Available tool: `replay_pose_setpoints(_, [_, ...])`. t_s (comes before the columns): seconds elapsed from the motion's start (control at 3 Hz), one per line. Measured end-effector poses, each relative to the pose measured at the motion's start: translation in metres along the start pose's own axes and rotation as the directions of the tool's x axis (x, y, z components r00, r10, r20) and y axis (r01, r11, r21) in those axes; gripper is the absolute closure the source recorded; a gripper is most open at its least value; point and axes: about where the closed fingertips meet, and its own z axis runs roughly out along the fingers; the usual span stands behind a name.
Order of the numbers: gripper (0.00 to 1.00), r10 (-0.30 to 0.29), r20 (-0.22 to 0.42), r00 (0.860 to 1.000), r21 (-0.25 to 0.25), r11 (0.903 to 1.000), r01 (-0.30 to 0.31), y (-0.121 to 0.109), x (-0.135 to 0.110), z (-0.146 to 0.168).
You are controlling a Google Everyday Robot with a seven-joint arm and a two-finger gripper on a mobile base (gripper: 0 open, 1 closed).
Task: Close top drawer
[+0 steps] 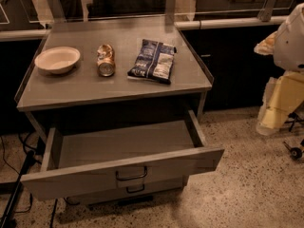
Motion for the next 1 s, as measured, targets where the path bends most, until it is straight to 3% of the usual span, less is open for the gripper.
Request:
replay_pose_setpoints(0.33, [0.00, 0.000, 0.000, 1.000, 0.000, 1.0000, 0.000, 0.0000, 0.0000, 0.0000])
replay_pose_setpoints(0.67, [0.11, 0.000, 0.000, 1.000, 0.000, 1.0000, 0.000, 0.0000, 0.0000, 0.0000])
replay_pose_setpoints(1.0, [0.35, 0.000, 0.000, 1.000, 0.000, 1.0000, 0.000, 0.0000, 0.0000, 0.0000])
